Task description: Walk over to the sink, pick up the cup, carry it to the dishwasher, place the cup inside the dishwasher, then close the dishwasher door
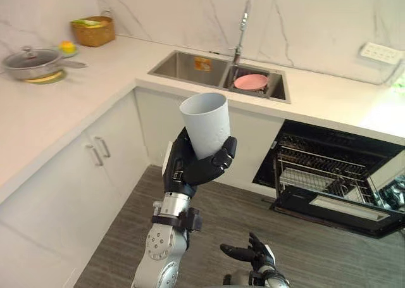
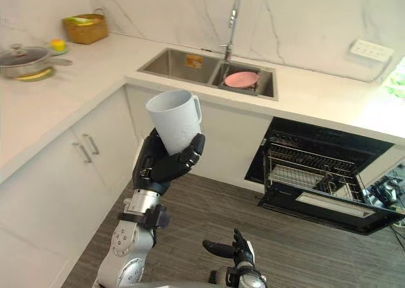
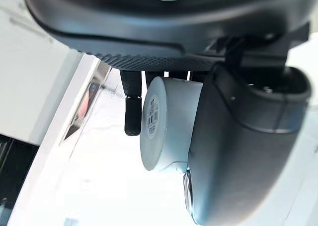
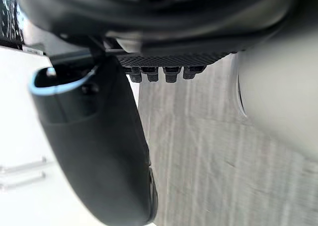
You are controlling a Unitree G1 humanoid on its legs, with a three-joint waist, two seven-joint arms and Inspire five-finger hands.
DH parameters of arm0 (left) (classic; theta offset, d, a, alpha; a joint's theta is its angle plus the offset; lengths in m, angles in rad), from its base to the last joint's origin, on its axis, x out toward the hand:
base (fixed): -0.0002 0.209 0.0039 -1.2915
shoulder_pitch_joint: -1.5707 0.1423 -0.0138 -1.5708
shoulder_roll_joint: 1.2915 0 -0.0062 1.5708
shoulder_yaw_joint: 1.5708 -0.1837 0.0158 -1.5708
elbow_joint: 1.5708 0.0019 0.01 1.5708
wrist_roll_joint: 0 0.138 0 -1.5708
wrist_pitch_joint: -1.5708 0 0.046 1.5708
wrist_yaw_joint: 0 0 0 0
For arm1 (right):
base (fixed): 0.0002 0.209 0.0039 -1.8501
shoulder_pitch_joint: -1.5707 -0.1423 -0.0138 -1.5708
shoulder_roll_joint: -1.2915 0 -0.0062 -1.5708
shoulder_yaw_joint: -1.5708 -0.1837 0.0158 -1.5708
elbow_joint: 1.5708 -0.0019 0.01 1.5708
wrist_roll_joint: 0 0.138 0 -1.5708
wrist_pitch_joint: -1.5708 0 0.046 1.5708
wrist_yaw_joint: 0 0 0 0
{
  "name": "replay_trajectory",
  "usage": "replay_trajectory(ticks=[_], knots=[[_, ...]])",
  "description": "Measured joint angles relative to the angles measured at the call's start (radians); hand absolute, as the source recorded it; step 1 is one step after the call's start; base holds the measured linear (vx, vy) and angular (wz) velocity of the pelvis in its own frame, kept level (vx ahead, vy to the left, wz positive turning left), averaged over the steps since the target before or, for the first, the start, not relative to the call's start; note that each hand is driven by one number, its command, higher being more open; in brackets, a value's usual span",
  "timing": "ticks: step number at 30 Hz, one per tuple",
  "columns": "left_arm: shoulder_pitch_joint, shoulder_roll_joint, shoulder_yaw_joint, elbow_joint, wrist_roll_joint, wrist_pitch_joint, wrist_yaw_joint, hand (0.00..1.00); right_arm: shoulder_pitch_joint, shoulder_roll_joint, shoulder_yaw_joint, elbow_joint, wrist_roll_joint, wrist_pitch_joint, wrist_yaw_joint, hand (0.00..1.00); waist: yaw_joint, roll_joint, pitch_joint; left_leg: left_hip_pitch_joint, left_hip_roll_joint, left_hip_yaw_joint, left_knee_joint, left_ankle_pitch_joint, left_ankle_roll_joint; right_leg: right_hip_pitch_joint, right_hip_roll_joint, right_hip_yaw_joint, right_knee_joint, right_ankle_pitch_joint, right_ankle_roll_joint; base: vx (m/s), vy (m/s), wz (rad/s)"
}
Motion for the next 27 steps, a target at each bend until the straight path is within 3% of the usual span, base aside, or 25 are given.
replay_trajectory(ticks=[1,3,5,6,8,9,11,14,16,17,18,22,25,27], knots=[[0.000,-0.012,-0.001,0.025,0.000,0.007,0.000,0.00,-0.004,-0.011,0.001,0.009,0.000,0.001,-0.002,1.00,-0.002,0.030,-0.013,0.008,0.025,-0.011,-0.005,0.003,-0.002,0.018,0.027,-0.012,-0.022,-0.010,-0.007,0.49,-0.087,-0.02],[-0.009,-0.043,-0.001,0.058,0.013,0.018,-0.001,0.00,-0.007,-0.023,0.000,0.014,0.000,0.004,-0.008,1.00,-0.009,0.063,-0.021,0.020,0.060,-0.052,0.014,0.020,-0.011,0.069,0.067,-0.038,-0.058,-0.037,-0.022,0.55,-0.149,0.11],[-0.009,-0.043,0.010,0.082,0.016,0.025,-0.001,0.00,-0.002,-0.023,0.001,0.017,0.002,0.003,-0.010,1.00,-0.007,0.064,-0.014,-0.028,0.102,-0.113,0.242,0.081,-0.023,0.183,0.103,-0.037,-0.146,-0.041,-0.028,0.49,-0.156,0.00],[-0.008,-0.043,0.015,0.087,0.016,0.025,-0.001,0.00,0.000,-0.024,0.001,0.015,0.003,0.002,-0.011,1.00,0.004,0.063,-0.005,-0.091,0.120,-0.150,0.433,0.114,-0.028,0.254,0.117,-0.020,-0.199,-0.041,-0.028,0.26,-0.041,-0.22],[-0.006,-0.043,0.020,0.086,0.016,0.025,-0.003,0.00,0.000,-0.035,0.001,0.014,0.003,0.002,-0.014,1.00,0.021,0.066,0.000,-0.179,0.136,-0.164,0.602,0.102,-0.012,0.307,0.127,0.014,-0.244,-0.042,-0.029,0.20,0.002,-0.46],[-0.005,-0.043,0.030,0.084,0.016,0.025,-0.003,0.00,0.000,-0.038,0.001,0.013,0.005,0.002,-0.016,1.00,0.033,0.066,0.000,-0.249,0.144,-0.165,0.649,0.086,0.011,0.335,0.132,0.039,-0.265,-0.045,-0.028,0.21,0.044,-0.71],[0.006,-0.047,0.048,0.078,0.015,0.025,-0.003,0.00,0.000,-0.037,0.001,0.011,0.006,0.002,-0.020,1.00,0.050,0.066,0.001,-0.322,0.141,-0.171,0.601,0.054,0.025,0.354,0.133,0.086,-0.275,-0.051,-0.021,0.21,0.085,-0.77],[0.025,-0.051,0.085,0.051,0.016,0.025,-0.002,0.00,0.001,-0.035,0.003,-0.001,0.033,0.003,-0.023,1.00,0.060,0.064,0.003,-0.394,0.087,-0.282,0.394,0.035,0.027,0.374,0.130,0.168,-0.273,-0.072,0.002,0.23,0.199,-0.79],[0.027,-0.051,0.102,0.027,0.016,0.025,0.007,0.00,0.000,-0.039,0.003,-0.027,0.040,0.003,-0.037,1.00,0.061,0.062,0.005,-0.406,0.010,-0.429,0.236,0.072,0.005,0.367,0.111,0.237,-0.235,-0.107,0.043,0.25,0.282,-0.82],[0.031,-0.051,0.108,0.020,0.017,0.024,0.008,0.00,0.001,-0.040,0.005,-0.035,0.041,0.004,-0.040,1.00,0.062,0.062,0.004,-0.396,-0.006,-0.436,0.228,0.112,0.001,0.364,0.102,0.260,-0.218,-0.121,0.055,0.27,0.342,-0.90],[0.034,-0.042,0.114,0.006,0.018,0.021,0.022,0.00,0.006,-0.037,0.012,-0.059,0.041,0.004,-0.044,1.00,0.064,0.059,-0.001,-0.371,-0.022,-0.404,0.228,0.136,0.020,0.362,0.084,0.305,-0.194,-0.143,0.081,0.21,0.287,-0.70],[0.032,-0.037,0.112,-0.017,0.039,0.012,0.044,0.00,0.022,-0.006,0.053,-0.189,0.041,0.005,-0.038,1.00,0.059,0.017,-0.017,-0.363,-0.046,-0.306,0.250,0.098,0.065,0.334,0.038,0.414,-0.190,-0.144,0.112,0.26,0.354,-0.76],[0.031,-0.022,0.078,-0.019,0.059,0.011,0.052,0.00,0.039,0.006,0.086,-0.350,0.035,0.003,-0.041,1.00,0.058,0.013,-0.018,-0.282,-0.067,-0.225,0.199,0.088,0.081,0.318,0.007,0.488,-0.130,-0.140,0.135,0.11,0.202,-0.79],[0.024,0.001,0.021,-0.025,0.081,0.010,0.052,0.00,0.038,0.007,0.097,-0.475,0.023,0.002,-0.046,1.00,0.060,0.012,-0.018,-0.217,-0.071,-0.171,0.150,0.083,0.091,0.266,0.004,0.497,-0.007,-0.127,0.162,0.07,0.154,-0.77]])
